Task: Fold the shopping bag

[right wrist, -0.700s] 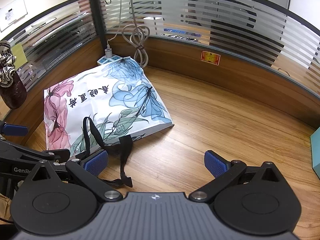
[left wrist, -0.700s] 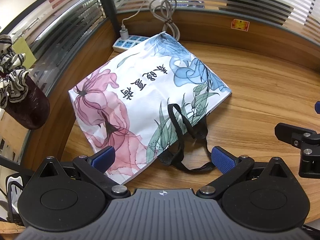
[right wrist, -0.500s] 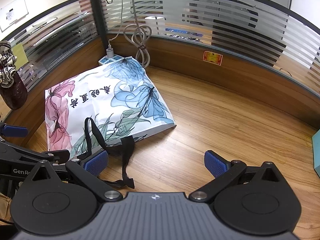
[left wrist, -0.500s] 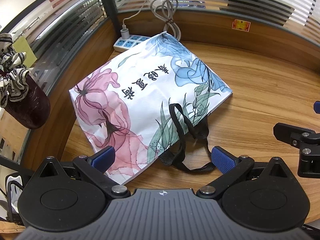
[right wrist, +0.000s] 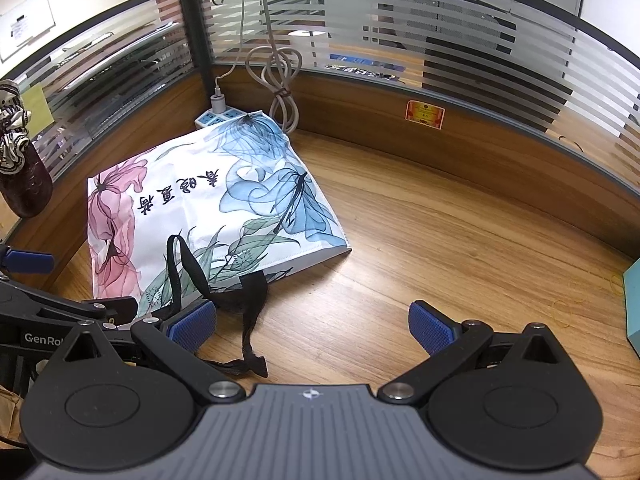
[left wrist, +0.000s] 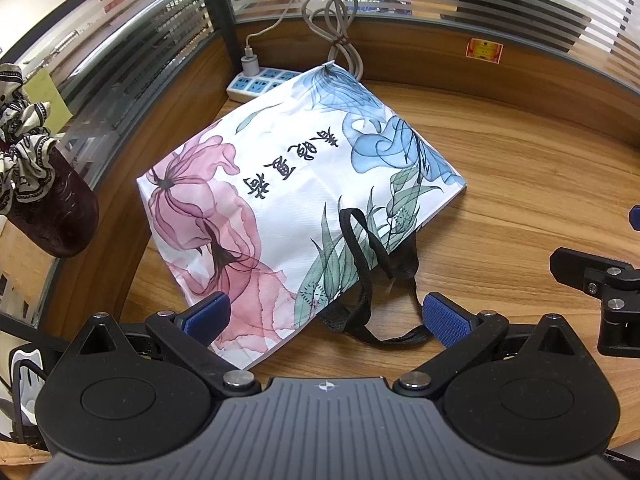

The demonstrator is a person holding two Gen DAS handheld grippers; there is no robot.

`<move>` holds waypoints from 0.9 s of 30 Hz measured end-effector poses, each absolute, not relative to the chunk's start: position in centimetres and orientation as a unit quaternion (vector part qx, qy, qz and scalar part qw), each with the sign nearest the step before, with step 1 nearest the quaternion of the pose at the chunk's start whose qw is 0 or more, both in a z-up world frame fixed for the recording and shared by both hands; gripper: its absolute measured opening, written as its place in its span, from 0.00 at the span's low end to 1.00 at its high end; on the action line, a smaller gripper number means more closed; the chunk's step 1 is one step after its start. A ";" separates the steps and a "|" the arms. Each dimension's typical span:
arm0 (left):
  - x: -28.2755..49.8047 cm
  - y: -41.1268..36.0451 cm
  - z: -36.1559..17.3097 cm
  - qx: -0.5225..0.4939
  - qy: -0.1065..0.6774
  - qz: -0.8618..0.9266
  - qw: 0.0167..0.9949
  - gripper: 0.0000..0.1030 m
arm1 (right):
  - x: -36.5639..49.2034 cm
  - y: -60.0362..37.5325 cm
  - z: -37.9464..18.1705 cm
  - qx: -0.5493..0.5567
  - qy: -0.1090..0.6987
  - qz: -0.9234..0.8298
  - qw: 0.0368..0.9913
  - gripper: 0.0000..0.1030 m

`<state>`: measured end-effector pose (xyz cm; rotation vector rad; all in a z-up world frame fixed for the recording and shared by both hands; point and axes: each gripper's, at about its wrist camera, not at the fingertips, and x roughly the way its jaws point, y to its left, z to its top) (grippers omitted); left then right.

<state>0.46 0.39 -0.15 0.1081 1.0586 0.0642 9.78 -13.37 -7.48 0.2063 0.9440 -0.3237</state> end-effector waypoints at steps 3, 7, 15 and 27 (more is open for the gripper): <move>0.6 0.2 -0.2 0.052 0.505 0.031 0.861 1.00 | 9.7 -13.6 -7.4 0.100 0.452 -0.156 0.872 1.00; 0.7 -0.1 -0.3 0.054 0.506 0.032 0.860 1.00 | 9.8 -13.9 -7.5 0.101 0.453 -0.156 0.872 1.00; 0.8 -0.2 -0.3 0.053 0.507 0.032 0.860 1.00 | 9.8 -13.9 -7.5 0.101 0.455 -0.157 0.871 1.00; 0.9 -0.5 -0.5 0.055 0.510 0.032 0.858 1.00 | 9.9 -14.0 -7.6 0.101 0.459 -0.156 0.869 1.00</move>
